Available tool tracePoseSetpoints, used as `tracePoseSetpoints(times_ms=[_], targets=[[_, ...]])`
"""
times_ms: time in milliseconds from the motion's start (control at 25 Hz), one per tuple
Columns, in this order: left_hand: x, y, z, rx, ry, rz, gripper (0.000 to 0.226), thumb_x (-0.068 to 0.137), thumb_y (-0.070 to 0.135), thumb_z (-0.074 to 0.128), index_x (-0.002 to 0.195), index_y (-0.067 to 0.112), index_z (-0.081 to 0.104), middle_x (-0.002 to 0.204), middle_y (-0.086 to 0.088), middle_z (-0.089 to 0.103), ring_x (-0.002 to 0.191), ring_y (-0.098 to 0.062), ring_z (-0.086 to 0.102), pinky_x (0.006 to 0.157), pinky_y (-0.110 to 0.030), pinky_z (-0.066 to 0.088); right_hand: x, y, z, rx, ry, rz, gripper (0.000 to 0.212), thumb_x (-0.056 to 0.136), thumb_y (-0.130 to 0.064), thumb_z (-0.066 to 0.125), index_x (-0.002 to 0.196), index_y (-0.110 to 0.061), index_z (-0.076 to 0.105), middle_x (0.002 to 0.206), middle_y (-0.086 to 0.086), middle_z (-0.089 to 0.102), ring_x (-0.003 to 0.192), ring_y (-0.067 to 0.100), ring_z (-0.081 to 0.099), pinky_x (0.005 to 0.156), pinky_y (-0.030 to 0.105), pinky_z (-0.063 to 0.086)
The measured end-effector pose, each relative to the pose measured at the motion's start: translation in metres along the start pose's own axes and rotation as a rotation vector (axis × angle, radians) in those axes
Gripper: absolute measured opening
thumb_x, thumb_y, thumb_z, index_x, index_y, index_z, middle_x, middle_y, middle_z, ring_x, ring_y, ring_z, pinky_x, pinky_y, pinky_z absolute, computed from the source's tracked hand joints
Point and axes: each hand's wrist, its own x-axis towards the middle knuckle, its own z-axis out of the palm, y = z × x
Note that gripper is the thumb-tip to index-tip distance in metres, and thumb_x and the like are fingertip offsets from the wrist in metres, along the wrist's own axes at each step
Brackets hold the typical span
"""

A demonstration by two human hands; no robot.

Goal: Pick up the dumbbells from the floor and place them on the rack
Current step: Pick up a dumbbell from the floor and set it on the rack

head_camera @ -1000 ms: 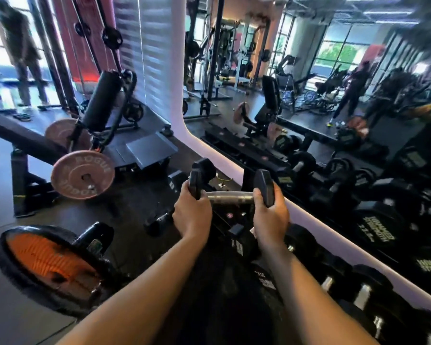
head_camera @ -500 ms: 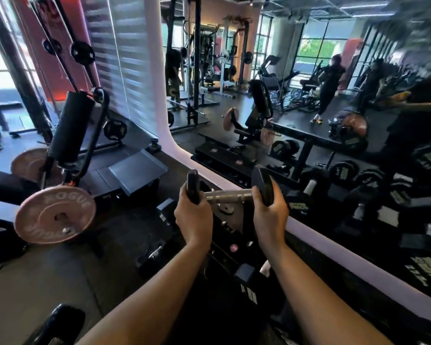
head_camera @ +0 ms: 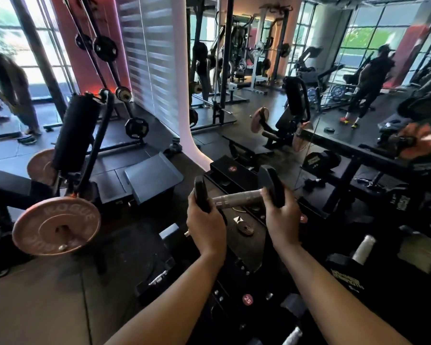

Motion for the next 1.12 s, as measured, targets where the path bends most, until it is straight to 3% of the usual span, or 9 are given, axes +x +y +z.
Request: tracePoseSetpoints(times_ms=[160,320,440,560,640,720,800,920,1120], targets=[[0.051,-0.017,0.057,-0.017,0.024,-0.013,0.037,0.097,0.014,0.061,0.132,0.024,0.060,0.109,0.008,0.068,0.094,-0.007,0.064,0.077,-0.004,0.042,0.070,0.026,0.030,-0.013,-0.049,-0.017,0.038,0.096,-0.026,0.065,0.133,-0.016,0.063,0.127,-0.004,0.068,0.120,0.005,0.059,0.104,0.026,0.045],[0.104,-0.018,0.111,-0.050,-0.001,-0.001,0.041,0.098,0.012,0.060,0.137,0.022,0.058,0.119,0.001,0.068,0.104,-0.011,0.063,0.090,-0.019,0.047,0.132,0.045,0.056,-0.035,-0.035,-0.062,0.038,0.095,-0.028,0.065,0.133,-0.020,0.063,0.124,-0.016,0.064,0.109,-0.023,0.050,0.091,-0.001,0.033],[0.121,-0.021,0.149,-0.062,-0.003,-0.011,0.042,0.097,0.008,0.059,0.138,0.019,0.058,0.110,0.001,0.067,0.088,0.007,0.063,0.069,0.002,0.042,0.174,0.062,0.060,-0.005,-0.022,-0.043,0.038,0.095,-0.024,0.066,0.132,-0.017,0.064,0.124,-0.012,0.066,0.115,-0.009,0.057,0.097,0.010,0.041],[0.132,-0.030,0.188,-0.059,0.001,-0.023,0.043,0.096,0.004,0.060,0.138,0.014,0.058,0.105,0.001,0.066,0.082,0.020,0.059,0.064,0.003,0.040,0.209,0.082,0.057,0.002,-0.032,-0.042,0.038,0.094,-0.021,0.067,0.131,-0.016,0.065,0.124,-0.007,0.068,0.117,0.003,0.060,0.100,0.019,0.045],[0.133,-0.032,0.203,-0.043,0.000,-0.045,0.045,0.097,0.006,0.060,0.139,0.018,0.056,0.116,-0.002,0.067,0.096,0.004,0.063,0.078,-0.007,0.046,0.224,0.097,0.053,0.006,-0.058,-0.033,0.038,0.094,-0.022,0.067,0.132,-0.019,0.065,0.123,-0.008,0.068,0.116,0.003,0.061,0.098,0.018,0.046],[0.131,-0.042,0.221,-0.039,-0.015,-0.041,0.046,0.097,0.007,0.059,0.141,0.019,0.054,0.123,-0.004,0.066,0.111,-0.017,0.062,0.097,-0.029,0.049,0.240,0.117,0.051,0.000,-0.084,-0.031,0.039,0.095,-0.024,0.067,0.133,-0.021,0.063,0.125,-0.010,0.068,0.118,0.002,0.059,0.103,0.024,0.046],[0.139,-0.054,0.241,-0.033,-0.029,-0.066,0.047,0.097,0.006,0.059,0.143,0.016,0.053,0.127,-0.007,0.064,0.117,-0.022,0.060,0.104,-0.041,0.047,0.256,0.138,0.055,0.017,-0.098,-0.003,0.038,0.095,-0.023,0.066,0.133,-0.022,0.063,0.127,-0.011,0.067,0.121,0.001,0.058,0.106,0.030,0.045],[0.159,-0.078,0.264,-0.009,-0.003,-0.120,0.046,0.098,0.005,0.058,0.143,0.013,0.053,0.129,-0.007,0.064,0.120,-0.022,0.059,0.107,-0.042,0.046,0.278,0.170,0.074,-0.005,-0.154,0.004,0.036,0.094,-0.024,0.066,0.131,-0.026,0.064,0.124,-0.015,0.067,0.120,-0.001,0.058,0.106,0.030,0.045],[0.208,-0.119,0.300,-0.004,0.050,-0.160,0.046,0.099,0.008,0.059,0.144,0.014,0.052,0.131,-0.005,0.064,0.122,-0.019,0.059,0.105,-0.028,0.044,0.321,0.223,0.121,-0.083,-0.182,0.027,0.038,0.092,-0.027,0.068,0.130,-0.025,0.064,0.124,-0.013,0.066,0.118,0.001,0.058,0.103,0.027,0.046]])
